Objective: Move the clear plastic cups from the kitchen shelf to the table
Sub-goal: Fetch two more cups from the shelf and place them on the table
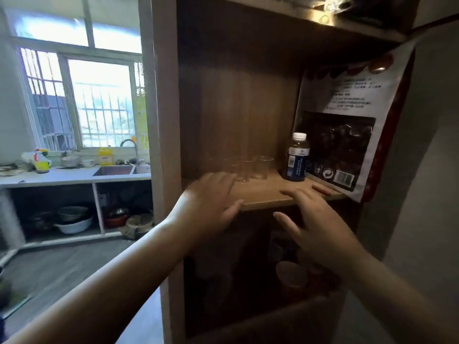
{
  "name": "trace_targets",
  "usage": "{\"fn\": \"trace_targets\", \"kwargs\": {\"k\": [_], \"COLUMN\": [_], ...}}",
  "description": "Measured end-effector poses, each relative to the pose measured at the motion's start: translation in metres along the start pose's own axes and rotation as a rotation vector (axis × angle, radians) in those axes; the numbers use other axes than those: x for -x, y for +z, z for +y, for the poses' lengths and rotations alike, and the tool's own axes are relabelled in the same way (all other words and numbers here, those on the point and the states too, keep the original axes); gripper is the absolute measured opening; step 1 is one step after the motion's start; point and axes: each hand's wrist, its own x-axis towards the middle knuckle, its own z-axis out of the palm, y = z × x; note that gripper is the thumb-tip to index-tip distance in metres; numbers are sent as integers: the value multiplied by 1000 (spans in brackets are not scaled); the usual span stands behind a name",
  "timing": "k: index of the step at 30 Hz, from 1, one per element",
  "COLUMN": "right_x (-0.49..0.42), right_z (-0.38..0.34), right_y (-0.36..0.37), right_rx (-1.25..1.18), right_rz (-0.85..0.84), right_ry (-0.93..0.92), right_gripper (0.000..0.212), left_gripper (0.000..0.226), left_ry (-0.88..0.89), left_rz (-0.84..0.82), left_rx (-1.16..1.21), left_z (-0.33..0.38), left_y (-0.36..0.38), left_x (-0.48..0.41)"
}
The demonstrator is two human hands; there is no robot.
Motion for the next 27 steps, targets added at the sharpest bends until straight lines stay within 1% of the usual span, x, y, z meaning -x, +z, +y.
{"fn": "trace_targets", "kwargs": {"k": [2, 7, 11, 16, 19, 23, 27], "right_x": [-28, -92, -138, -176, -189, -195, -198], "right_z": [26, 69, 86, 96, 100, 102, 102], "right_y": [6, 34, 63, 90, 101, 111, 113], "right_rx": [-3, -66, -90, -165, -215, -170, -171], "right_rz": [-16, -57, -100, -116, -138, -143, -144], "right_ry": [-44, -151, -209, -231, -227, -230, -232], "right_gripper": [50, 46, 50, 48, 44, 45, 44], "left_gripper": [55, 55, 56, 53, 49, 46, 39], "left_ry": [-41, -170, -235, -296, -307, -269, -265], "left_rz": [-23, -6, -17, 5, 14, 14, 21], "left_rx": [-42, -49, -43, -1, 10, -71, -35], "left_z": [-5, -19, -31, -40, -44, -47, -46], "left_y": [16, 56, 79, 99, 104, 106, 110], "left_x": [-28, -77, -106, -123, -128, -130, -132]}}
